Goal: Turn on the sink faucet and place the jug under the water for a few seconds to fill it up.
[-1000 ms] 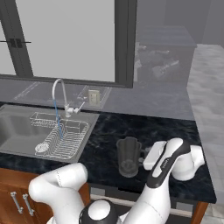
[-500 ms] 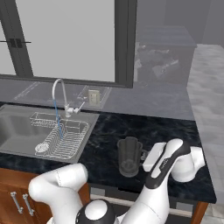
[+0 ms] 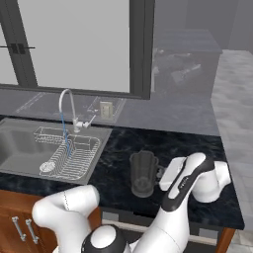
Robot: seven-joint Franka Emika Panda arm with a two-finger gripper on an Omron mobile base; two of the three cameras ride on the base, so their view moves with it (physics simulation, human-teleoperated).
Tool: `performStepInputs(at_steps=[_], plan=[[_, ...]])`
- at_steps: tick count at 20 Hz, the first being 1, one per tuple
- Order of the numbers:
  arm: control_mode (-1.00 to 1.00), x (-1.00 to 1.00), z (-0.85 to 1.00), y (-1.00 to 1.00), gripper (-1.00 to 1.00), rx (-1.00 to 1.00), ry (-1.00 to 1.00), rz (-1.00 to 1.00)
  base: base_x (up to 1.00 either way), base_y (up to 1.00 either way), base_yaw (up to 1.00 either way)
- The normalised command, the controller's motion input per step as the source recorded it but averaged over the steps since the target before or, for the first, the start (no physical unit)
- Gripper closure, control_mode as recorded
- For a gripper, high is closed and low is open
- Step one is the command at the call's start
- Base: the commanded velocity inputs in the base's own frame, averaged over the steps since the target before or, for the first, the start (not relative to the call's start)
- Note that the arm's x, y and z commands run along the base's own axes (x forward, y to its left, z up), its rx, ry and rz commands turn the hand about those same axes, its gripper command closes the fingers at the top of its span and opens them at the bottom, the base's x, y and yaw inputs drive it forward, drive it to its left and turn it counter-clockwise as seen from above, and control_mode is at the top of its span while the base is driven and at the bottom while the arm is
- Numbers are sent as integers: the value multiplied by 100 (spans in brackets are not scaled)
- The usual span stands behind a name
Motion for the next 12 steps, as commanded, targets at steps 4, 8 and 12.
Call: performStepInputs(at_steps=[4,8,12], plan=[[-100,-3,73,68,100,0,0,0,0,0,0],[-100,0,59,96,100,-1,0,-4,0,0,0],[-100,0,19,100,100,-5,0,-9,0,0,0]])
